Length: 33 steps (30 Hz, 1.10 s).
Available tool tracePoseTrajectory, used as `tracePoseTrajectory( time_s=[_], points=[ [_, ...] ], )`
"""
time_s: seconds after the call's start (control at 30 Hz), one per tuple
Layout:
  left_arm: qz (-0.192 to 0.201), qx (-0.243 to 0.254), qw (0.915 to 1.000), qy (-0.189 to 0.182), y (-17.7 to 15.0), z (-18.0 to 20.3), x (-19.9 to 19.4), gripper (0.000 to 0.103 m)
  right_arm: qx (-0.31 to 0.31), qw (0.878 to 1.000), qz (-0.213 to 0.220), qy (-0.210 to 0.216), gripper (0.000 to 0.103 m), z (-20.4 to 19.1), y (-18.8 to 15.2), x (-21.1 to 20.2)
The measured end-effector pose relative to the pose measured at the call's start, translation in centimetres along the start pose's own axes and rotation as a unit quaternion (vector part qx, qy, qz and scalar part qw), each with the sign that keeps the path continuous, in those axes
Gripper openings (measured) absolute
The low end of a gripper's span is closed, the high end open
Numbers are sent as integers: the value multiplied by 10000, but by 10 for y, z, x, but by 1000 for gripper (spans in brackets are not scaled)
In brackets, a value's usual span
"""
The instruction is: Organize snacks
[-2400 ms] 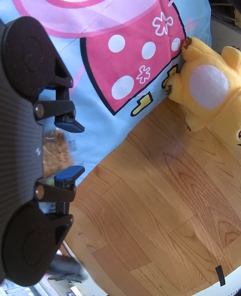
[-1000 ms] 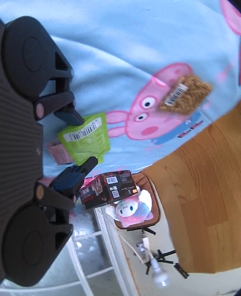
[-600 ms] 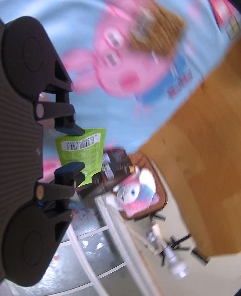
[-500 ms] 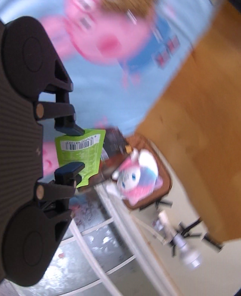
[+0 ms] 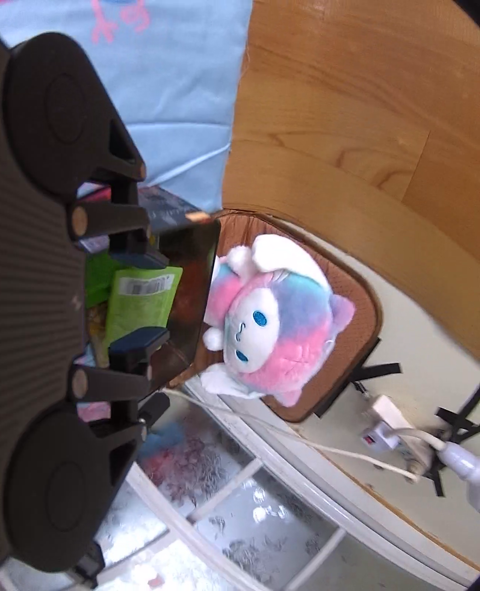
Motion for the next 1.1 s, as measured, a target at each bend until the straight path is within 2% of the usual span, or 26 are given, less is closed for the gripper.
tracePoseTrajectory(
  time_s=[0.1, 0.17, 0.2, 0.23, 0.3, 0.33, 0.4, 0.43, 0.53, 0.57, 0.7, 0.77, 0.8, 0.83, 0.93, 1.1],
  points=[
    [232, 95, 9996, 122, -4, -14, -46, 35, 275, 9988, 373, 134, 55, 2, 1, -32],
    [297, 133, 9992, 230, -13, -25, -80, 35, 233, 9960, 529, 678, 55, -15, 0, -63],
    [299, 116, 9991, 263, -20, -32, -98, 36, 88, 9931, 438, 1082, 55, -24, -6, -75],
    [274, 77, 9992, 295, -28, -38, -114, 40, -52, 9884, 201, 1501, 56, -36, -14, -83],
    [201, -67, 9992, 347, -47, -51, -141, 43, -266, 9653, -726, 2494, 56, -57, -42, -90],
    [113, -169, 9991, 377, -57, -57, -152, 43, -292, 9518, -1164, 2824, 56, -66, -60, -92],
    [-36, -376, 9984, 418, -79, -69, -169, 43, -458, 9274, -1947, 3160, 56, -86, -94, -94],
    [-110, -505, 9978, 408, -90, -75, -175, 43, -599, 9171, -2234, 3246, 56, -95, -109, -96],
    [-221, -912, 9951, 322, -118, -91, -187, 43, -937, 9036, -2651, 3233, 57, -116, -139, -96],
    [-245, -1033, 9940, 275, -125, -94, -189, 43, -1089, 9069, -2535, 3184, 56, -121, -139, -99],
    [-356, -1303, 9907, 127, -147, -102, -190, 43, -1149, 8973, -2739, 3264, 57, -138, -144, -96],
    [-405, -1363, 9898, 68, -154, -103, -190, 46, -1571, 8974, -2609, 3191, 54, -150, -144, -103],
    [-413, -1379, 9896, 59, -156, -104, -189, 48, -1769, 8963, -2545, 3172, 47, -154, -146, -107],
    [-369, -1369, 9899, 51, -157, -103, -191, 53, -1845, 8978, -2460, 3153, 43, -156, -144, -113],
    [-328, -1415, 9894, 14, -158, -105, -194, 55, -1819, 9055, -2208, 3135, 33, -153, -140, -124],
    [-330, -1681, 9852, -106, -158, -112, -191, 59, -2173, 9184, -1599, 2895, 31, -155, -138, -141]
  ],
)
Point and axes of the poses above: each gripper's, at about its wrist camera, not at the fingertips, and x roughly the way its jaws point, z to its right, y to its top, the point moved 3 cm from there along x, roughly the way its jaws point, and after that the axes turned 1 degree about -y, right-handed, at the moved point
